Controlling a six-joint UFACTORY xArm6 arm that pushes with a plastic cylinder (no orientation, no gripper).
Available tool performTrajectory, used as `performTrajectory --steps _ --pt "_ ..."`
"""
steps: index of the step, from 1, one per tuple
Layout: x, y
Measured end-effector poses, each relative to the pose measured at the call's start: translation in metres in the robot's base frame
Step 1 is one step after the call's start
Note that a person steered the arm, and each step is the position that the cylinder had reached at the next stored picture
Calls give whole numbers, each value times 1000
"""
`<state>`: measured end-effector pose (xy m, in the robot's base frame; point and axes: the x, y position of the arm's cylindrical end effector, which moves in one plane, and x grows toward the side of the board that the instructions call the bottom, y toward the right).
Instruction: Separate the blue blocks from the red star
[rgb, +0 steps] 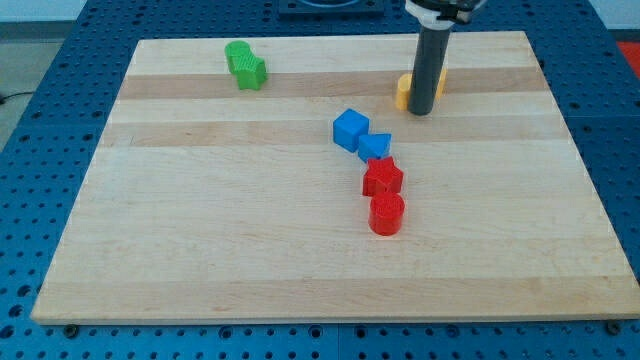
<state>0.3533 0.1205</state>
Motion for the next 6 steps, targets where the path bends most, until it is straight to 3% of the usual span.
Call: performTrajectory --steps 1,3,4,5,6 --pt "68 15" --pt "99 -53" --pt "67 -114" --pt "58 -133" --pt "108 -132"
